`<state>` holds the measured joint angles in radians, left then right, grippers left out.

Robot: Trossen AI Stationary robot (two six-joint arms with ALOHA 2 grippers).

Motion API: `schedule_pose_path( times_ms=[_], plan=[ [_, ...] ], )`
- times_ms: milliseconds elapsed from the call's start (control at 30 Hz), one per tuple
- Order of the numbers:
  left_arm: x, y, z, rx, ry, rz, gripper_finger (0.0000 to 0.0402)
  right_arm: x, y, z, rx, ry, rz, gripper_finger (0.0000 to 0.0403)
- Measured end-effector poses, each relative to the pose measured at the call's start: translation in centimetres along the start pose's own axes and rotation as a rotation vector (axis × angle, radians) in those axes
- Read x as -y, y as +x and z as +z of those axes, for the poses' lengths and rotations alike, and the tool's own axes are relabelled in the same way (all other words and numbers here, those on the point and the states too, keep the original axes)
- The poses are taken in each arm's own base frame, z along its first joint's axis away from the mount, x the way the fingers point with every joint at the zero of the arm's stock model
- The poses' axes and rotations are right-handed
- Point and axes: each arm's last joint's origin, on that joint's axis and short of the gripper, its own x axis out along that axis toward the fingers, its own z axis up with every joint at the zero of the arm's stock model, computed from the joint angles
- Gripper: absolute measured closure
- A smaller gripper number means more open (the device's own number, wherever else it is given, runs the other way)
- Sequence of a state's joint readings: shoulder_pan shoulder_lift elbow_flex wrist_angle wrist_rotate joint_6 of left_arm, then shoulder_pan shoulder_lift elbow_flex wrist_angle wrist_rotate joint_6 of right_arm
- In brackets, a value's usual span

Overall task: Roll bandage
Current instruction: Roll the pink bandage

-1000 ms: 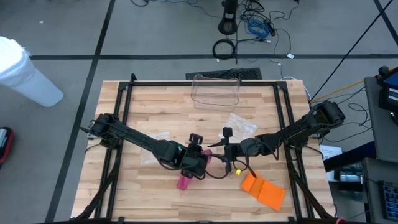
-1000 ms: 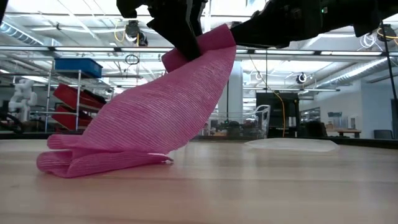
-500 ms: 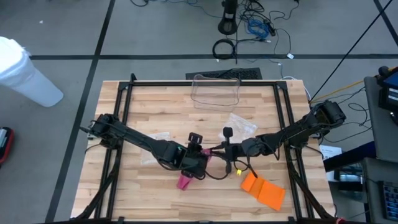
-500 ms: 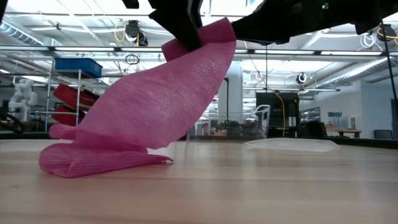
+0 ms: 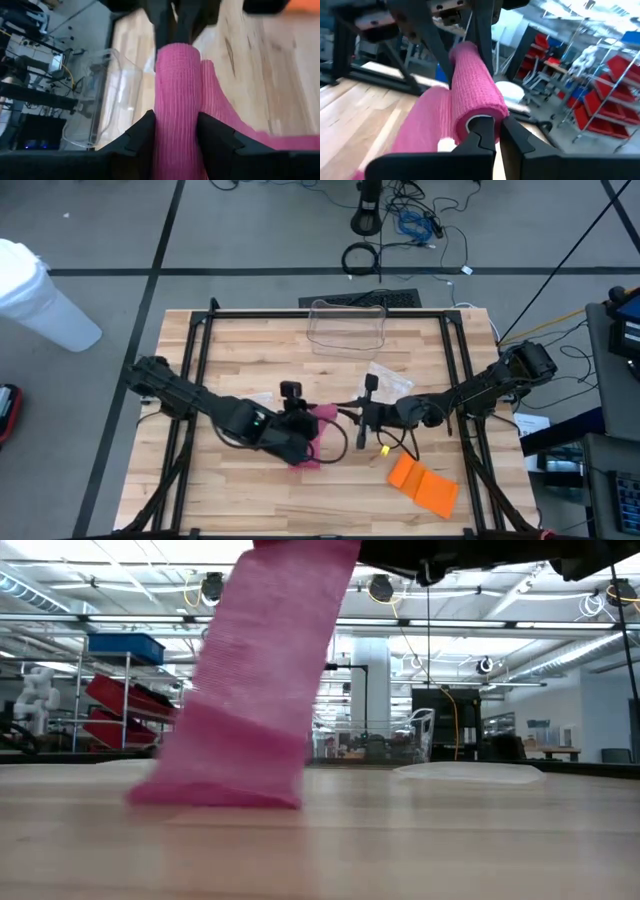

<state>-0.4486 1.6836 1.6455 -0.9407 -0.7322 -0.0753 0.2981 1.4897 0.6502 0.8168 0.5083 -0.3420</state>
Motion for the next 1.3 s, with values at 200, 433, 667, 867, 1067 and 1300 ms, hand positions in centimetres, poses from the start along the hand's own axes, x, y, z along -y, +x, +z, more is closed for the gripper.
schedule_pose_path(
  times_ms=[200, 433, 667, 867, 1067, 1300],
  plan=[
    [-2.3, -3.5, -0.7, 0.042, -0.088, 0.014, 0.0267, 0.1, -0.1, -0.4, -0.006, -0.066, -0.057, 0.0402],
    [-2.2, -4.7, -1.9, 0.006, -0.160, 0.057, 0.0267, 0.1, -0.3, 0.2, 0.018, -0.067, -0.086, 0.0402],
    [0.8, -3.8, -4.1, 0.014, -0.121, 0.166, 0.0267, 0.2, -1.5, 2.1, 0.085, -0.075, -0.067, 0.0402],
    [2.6, -3.5, -5.4, 0.066, -0.147, 0.247, 0.0267, 1.1, -2.6, 2.9, 0.046, -0.064, -0.026, 0.0402],
    [3.8, -2.8, -5.2, 0.134, -0.232, 0.196, 0.0266, 1.8, -3.7, 3.9, 0.095, 0.018, 0.139, 0.0402],
    [4.5, -3.2, -2.5, 0.303, -0.256, 0.081, 0.0266, 2.8, -4.8, 5.1, 0.142, 0.053, 0.179, 0.0402]
  ],
)
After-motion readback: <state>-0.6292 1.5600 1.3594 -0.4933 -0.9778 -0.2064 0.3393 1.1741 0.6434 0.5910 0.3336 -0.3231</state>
